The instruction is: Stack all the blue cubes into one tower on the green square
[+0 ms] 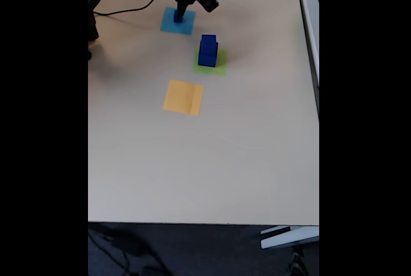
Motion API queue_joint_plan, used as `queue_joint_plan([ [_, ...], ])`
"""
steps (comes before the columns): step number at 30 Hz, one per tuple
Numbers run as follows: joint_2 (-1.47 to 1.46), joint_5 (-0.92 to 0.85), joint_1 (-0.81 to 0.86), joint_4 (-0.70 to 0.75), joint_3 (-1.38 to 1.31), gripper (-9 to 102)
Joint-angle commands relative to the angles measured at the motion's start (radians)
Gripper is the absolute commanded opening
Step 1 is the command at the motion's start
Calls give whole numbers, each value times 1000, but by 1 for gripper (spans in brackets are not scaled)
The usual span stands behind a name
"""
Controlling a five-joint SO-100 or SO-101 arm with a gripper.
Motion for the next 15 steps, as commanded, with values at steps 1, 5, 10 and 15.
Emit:
queue_joint_plan([
  [1, 17, -5, 5, -3, -54, 9],
  [5, 15, -3, 3, -3, -57, 8],
  [10, 15, -2, 5, -2, -57, 1],
  [15, 14, -6, 8, -2, -57, 1],
])
